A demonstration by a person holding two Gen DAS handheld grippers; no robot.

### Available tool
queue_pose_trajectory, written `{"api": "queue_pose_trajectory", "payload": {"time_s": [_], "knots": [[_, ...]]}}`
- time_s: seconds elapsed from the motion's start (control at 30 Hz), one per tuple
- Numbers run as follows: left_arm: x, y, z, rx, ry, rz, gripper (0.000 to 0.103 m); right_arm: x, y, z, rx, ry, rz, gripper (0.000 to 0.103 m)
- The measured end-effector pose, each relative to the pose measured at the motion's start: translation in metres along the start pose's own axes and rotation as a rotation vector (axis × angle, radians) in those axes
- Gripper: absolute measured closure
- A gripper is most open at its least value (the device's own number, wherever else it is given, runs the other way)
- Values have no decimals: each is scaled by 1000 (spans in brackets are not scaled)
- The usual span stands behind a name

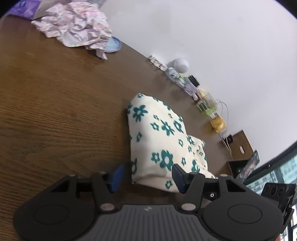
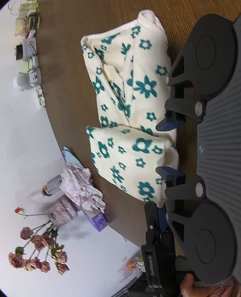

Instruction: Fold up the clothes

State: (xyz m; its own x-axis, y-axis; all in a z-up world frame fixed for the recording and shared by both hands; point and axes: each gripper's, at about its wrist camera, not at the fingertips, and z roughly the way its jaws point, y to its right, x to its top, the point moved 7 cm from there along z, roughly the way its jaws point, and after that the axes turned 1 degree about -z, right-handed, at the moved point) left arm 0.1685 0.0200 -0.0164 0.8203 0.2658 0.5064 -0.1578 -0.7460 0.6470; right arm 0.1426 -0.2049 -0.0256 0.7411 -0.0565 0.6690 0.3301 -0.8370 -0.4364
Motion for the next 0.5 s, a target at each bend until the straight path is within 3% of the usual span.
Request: {"api": "queue_pose_trajectory", "payload": {"time_s": [0.1, 0.23, 0.37, 0.5], "knots": [[-9, 9, 2, 27, -31, 116, 45, -6, -11, -2, -11, -4, -105, 55], [-15, 18, 11, 118, -43, 272, 46, -12, -21, 6, -97, -6, -251, 55], [-14, 22, 19, 177, -30, 361, 50, -15, -30, 15, -186, -2, -388, 56], [-10, 19, 23, 206, -3, 399, 64, -10, -32, 18, -193, 27, -414, 70]]}}
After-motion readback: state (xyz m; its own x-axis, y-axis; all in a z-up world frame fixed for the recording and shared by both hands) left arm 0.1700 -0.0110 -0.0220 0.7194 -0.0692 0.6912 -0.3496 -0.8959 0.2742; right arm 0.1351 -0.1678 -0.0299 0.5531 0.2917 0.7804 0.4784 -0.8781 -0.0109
